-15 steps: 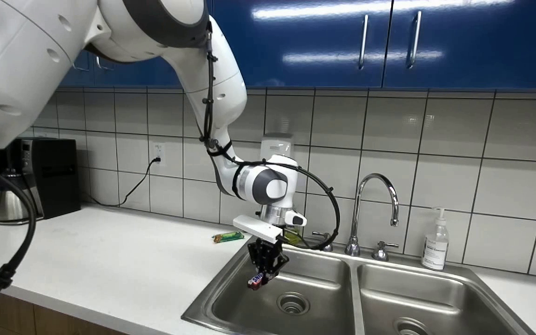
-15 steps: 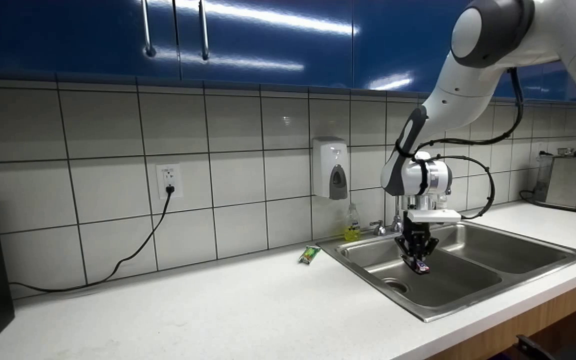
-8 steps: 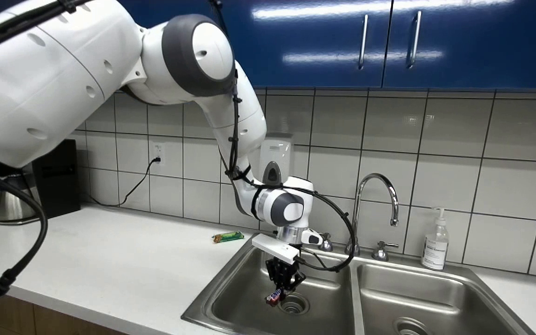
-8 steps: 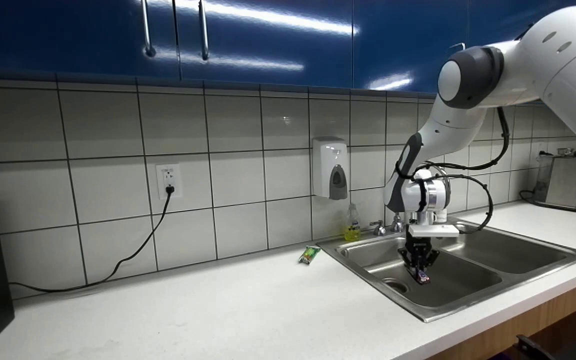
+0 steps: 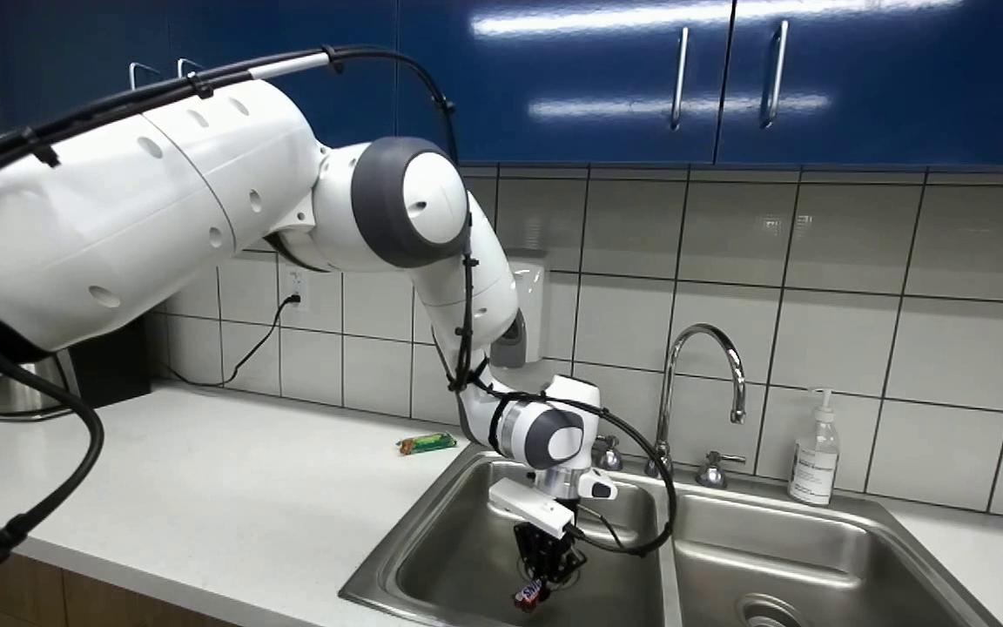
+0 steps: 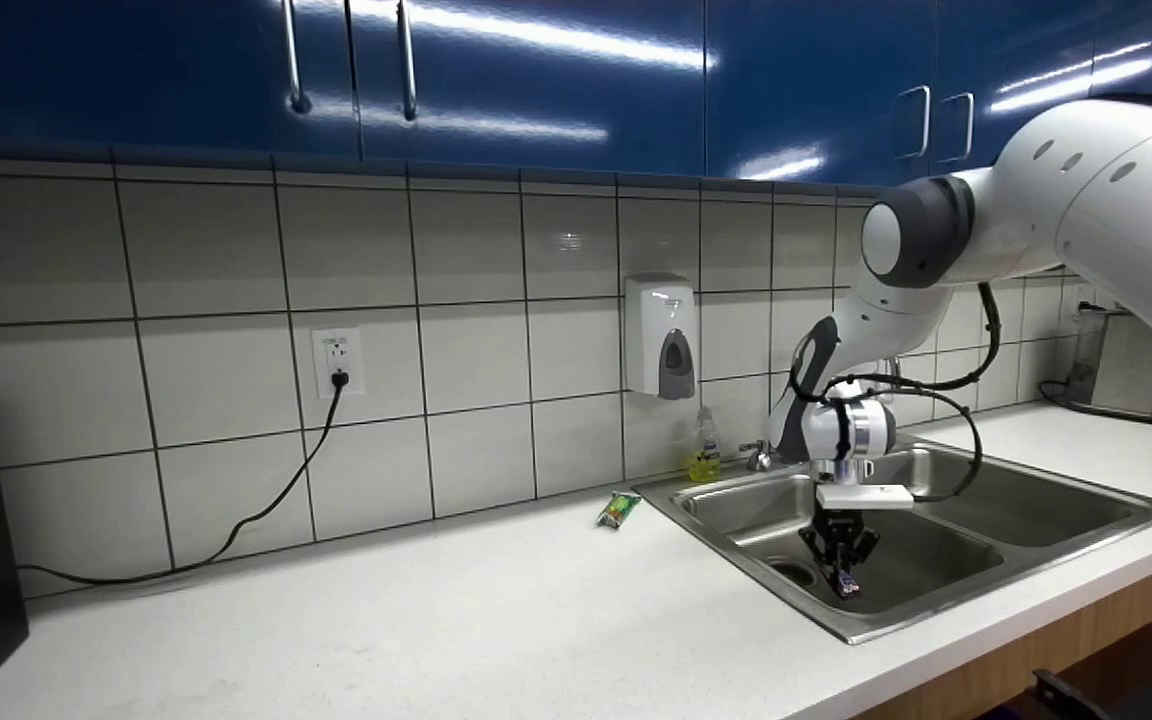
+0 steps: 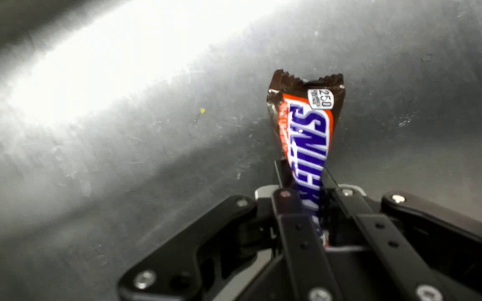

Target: Pick up the pack of snacks and put it in the sink

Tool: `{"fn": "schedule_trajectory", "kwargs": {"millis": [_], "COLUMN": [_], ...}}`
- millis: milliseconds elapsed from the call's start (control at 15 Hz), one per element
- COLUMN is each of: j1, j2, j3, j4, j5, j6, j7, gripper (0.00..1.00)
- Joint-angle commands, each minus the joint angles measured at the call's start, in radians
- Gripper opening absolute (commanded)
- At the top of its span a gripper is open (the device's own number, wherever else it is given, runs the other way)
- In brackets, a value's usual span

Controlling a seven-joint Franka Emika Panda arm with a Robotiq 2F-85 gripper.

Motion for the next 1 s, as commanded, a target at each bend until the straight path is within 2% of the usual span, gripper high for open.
{"fn": "schedule_trajectory", "kwargs": {"millis": [0,333,400,933], "j1": [-0.022,-0.024,-0.024,-0.017], "j2": [0.08,0.125,0.129,0.102], "j3": [0.01,0.01,0.01,0.01], "j4": [0.111,0.178,0.187,0.177], "j5": [-0.001,-0.004,-0.003,-0.003], "j6": [-0.038,-0.059,-0.064,-0.056], "j7": [0.033,0.044,0.047,0.057], "gripper": [0.04,0.04,0.34,0.93]}}
